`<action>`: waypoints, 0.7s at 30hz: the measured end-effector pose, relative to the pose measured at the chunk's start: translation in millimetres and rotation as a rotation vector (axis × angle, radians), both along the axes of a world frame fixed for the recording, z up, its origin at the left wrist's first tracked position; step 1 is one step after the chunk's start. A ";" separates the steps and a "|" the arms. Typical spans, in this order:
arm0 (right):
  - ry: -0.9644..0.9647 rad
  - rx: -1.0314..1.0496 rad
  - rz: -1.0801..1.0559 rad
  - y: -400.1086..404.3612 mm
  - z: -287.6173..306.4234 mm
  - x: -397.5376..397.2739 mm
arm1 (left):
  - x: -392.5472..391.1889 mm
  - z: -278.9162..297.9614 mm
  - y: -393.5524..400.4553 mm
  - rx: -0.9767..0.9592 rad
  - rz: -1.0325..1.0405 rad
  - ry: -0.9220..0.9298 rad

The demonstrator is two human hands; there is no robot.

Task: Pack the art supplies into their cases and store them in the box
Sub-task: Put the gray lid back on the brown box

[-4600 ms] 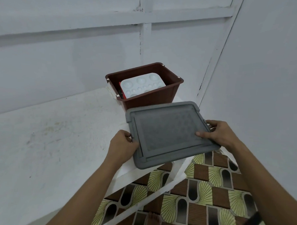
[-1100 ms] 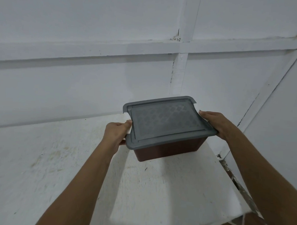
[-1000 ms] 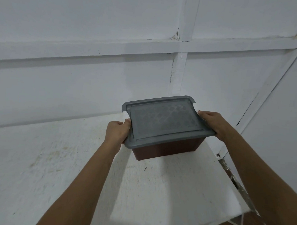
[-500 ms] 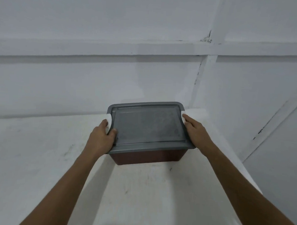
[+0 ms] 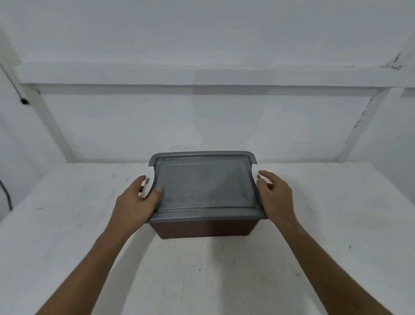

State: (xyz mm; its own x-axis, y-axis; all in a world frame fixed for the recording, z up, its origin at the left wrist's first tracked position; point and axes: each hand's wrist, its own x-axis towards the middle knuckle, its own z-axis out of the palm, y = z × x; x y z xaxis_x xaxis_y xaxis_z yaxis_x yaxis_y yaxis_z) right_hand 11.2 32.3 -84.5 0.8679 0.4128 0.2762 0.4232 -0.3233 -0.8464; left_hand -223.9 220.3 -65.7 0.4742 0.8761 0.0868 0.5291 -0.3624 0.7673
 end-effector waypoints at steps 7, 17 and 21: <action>-0.421 -0.187 0.167 -12.1 -10.1 -55.4 | -42.1 -21.6 -14.6 0.128 -0.287 -0.008; -0.212 -0.216 0.212 20.4 -8.8 -10.8 | 3.2 -19.2 23.0 -0.008 -0.170 -0.043; -0.119 -0.160 0.156 54.5 -10.2 17.8 | 31.5 -12.3 54.1 -0.033 -0.170 -0.032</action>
